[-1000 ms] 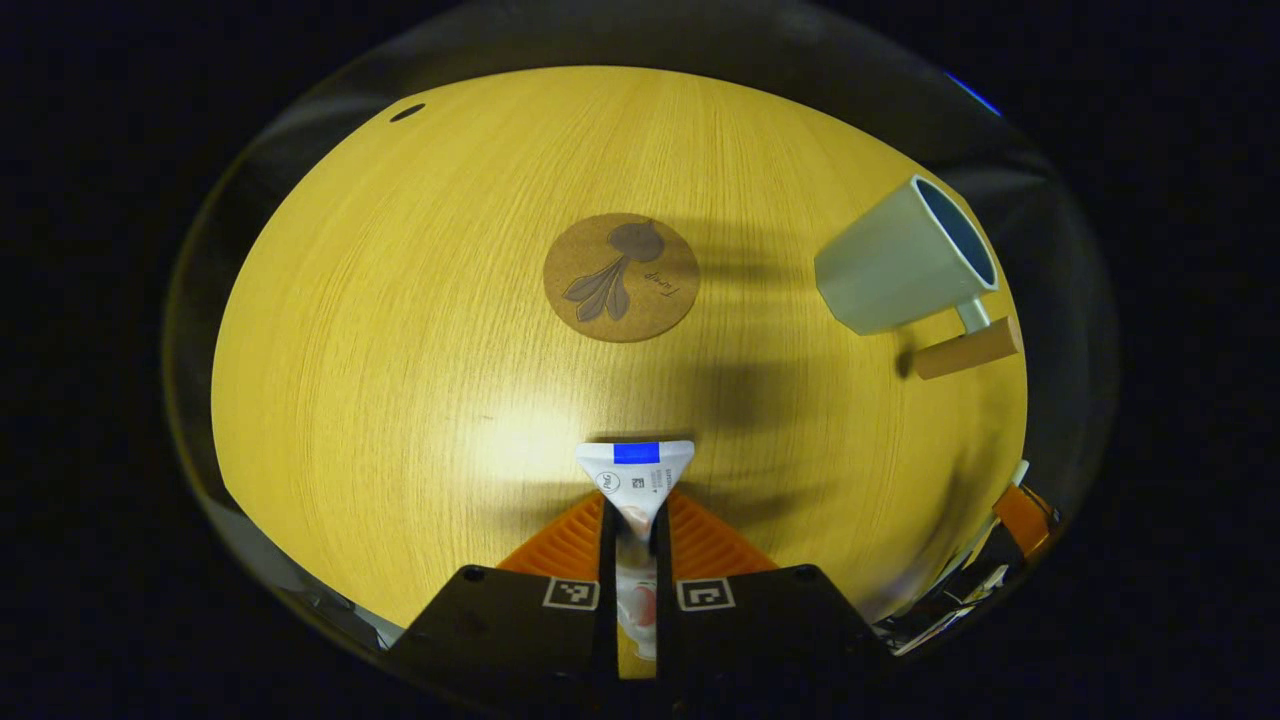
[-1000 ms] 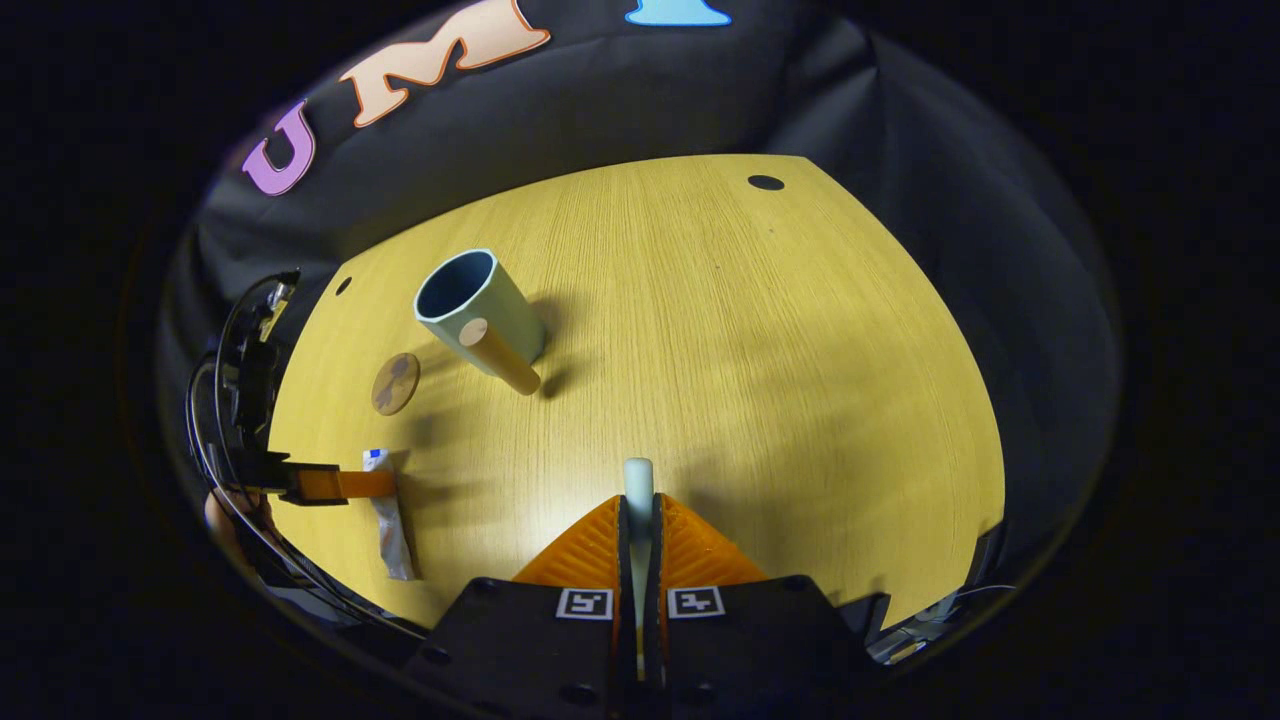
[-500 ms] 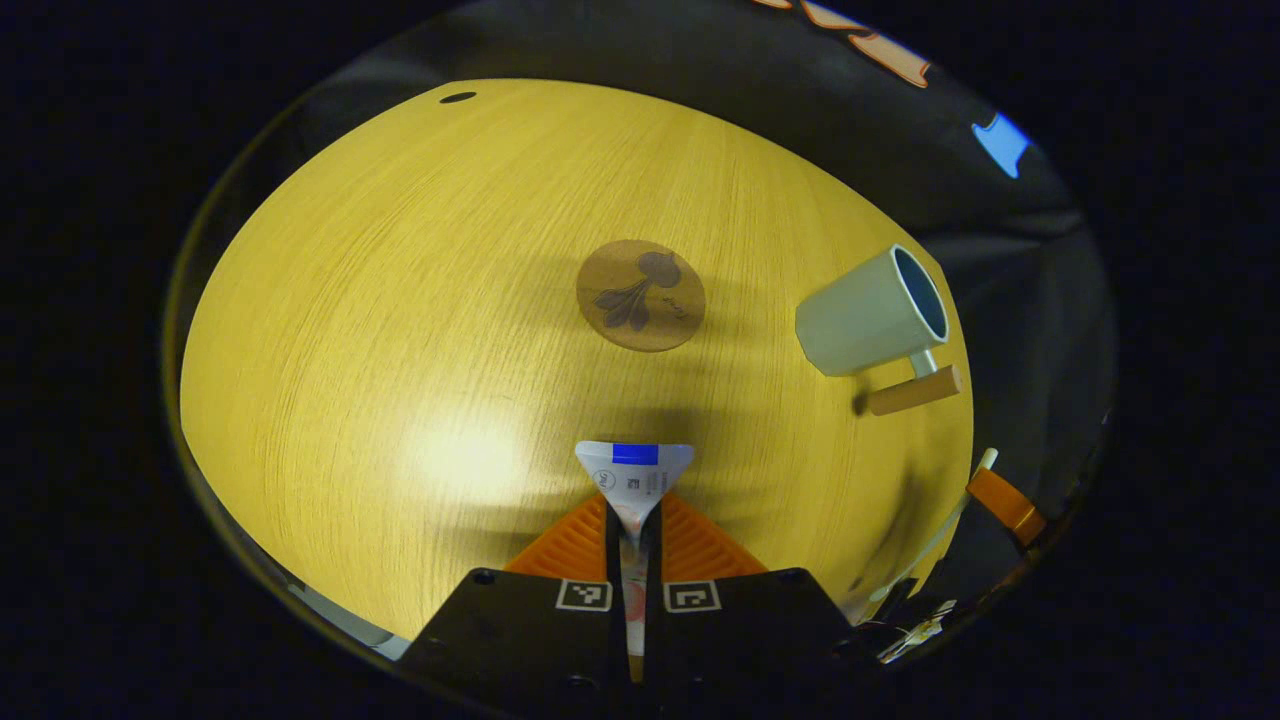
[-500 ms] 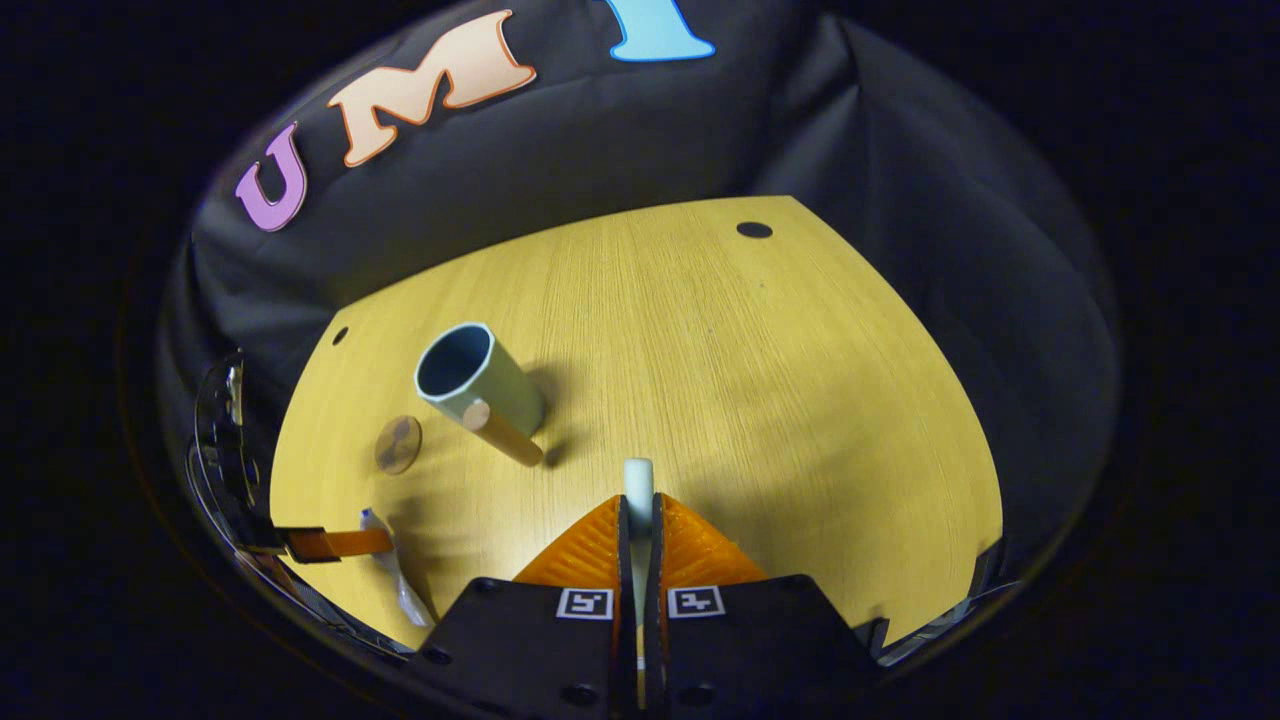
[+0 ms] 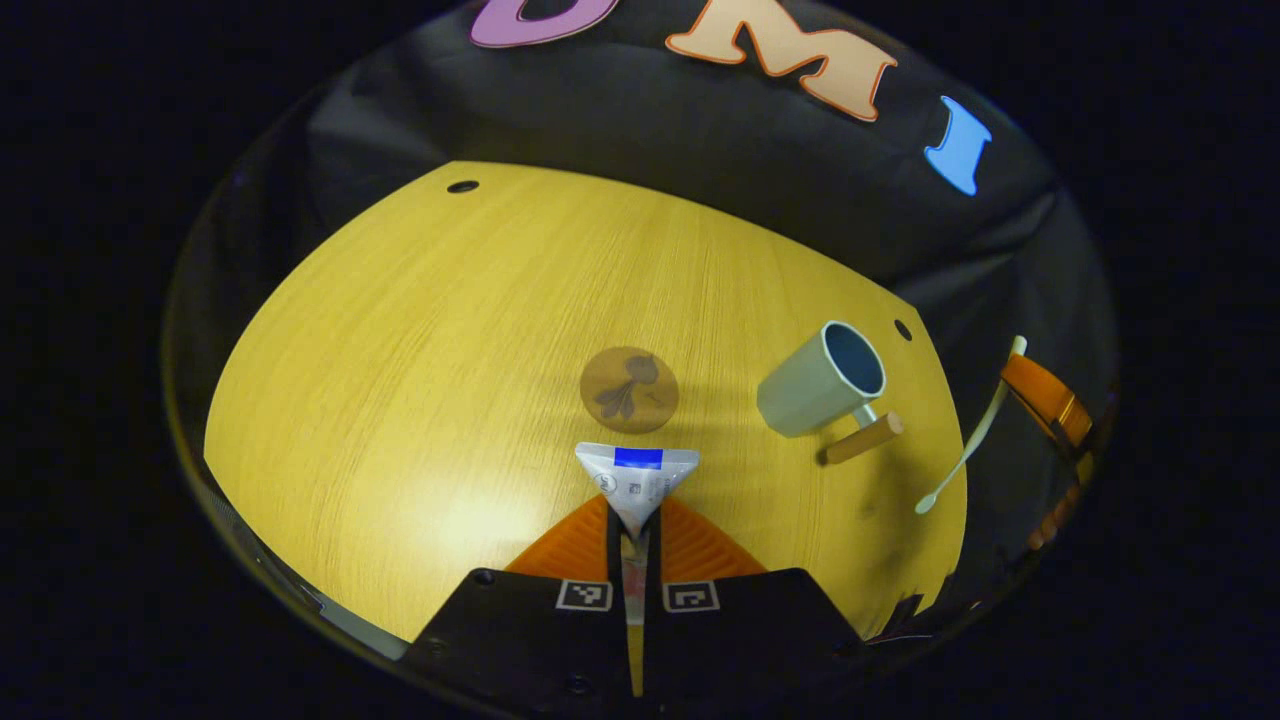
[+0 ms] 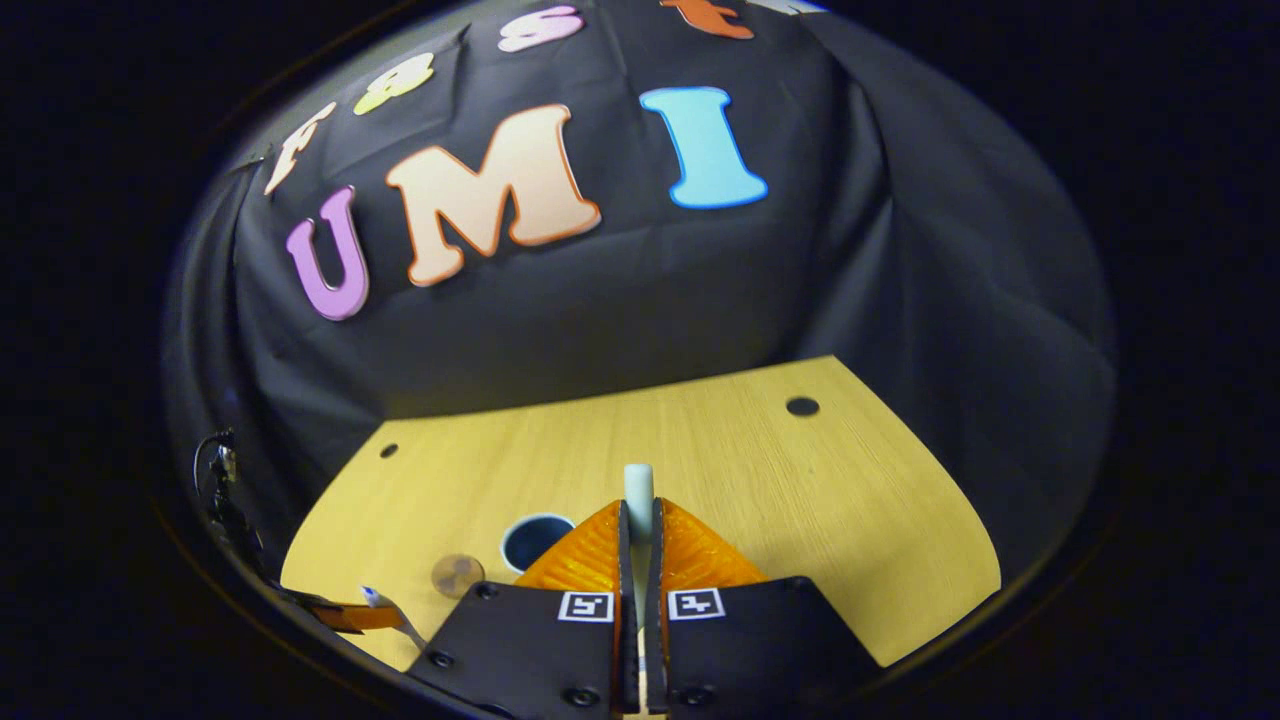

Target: Put the toothbrush and toothpaste on the desktop into the cup, then pick up the cup and place it on the coaster on the desktop.

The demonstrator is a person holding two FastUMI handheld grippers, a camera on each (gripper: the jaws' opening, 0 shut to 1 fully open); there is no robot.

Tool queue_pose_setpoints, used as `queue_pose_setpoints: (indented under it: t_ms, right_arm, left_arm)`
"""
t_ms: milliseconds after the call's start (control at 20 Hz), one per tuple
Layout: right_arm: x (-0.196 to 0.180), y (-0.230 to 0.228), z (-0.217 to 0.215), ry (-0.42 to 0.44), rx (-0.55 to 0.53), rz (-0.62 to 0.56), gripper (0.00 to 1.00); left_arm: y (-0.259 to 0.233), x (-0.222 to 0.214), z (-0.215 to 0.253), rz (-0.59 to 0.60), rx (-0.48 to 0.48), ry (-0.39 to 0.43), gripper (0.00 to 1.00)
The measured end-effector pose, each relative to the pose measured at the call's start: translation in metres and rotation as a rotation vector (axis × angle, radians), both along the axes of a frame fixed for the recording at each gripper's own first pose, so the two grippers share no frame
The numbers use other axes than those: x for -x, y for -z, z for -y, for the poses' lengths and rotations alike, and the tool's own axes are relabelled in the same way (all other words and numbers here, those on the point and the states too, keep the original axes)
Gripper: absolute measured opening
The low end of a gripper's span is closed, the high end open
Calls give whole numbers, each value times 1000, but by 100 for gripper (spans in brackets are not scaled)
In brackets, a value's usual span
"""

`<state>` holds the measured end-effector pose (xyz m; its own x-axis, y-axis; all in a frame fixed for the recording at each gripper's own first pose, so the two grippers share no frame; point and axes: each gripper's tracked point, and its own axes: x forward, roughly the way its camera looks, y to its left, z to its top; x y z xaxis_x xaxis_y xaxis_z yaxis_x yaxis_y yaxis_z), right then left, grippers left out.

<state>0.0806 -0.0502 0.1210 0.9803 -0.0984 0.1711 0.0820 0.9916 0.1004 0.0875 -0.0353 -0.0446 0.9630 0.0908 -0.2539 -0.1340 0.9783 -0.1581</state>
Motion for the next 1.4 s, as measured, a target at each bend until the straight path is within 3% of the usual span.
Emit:
queue_pose_setpoints:
  t_ms: [200,500,1000,1250,1400]
  right_arm:
    - [-12,-32,-28,-53,60,118,6]
    - [-34,-73,-61,-138,39,294,5]
    - [-81,-17,-60,-118,85,254,7]
    - [-81,-7,-56,-115,85,223,10]
    - [-70,-11,-45,-101,49,232,18]
  left_arm:
    - [-33,9,0,149,-29,-25,4]
    - [-59,31,-4,293,-82,-56,4]
    - [-84,50,-6,443,-129,-104,4]
    - [-101,53,8,495,-153,-74,4]
    - [-106,49,20,504,-167,-41,4]
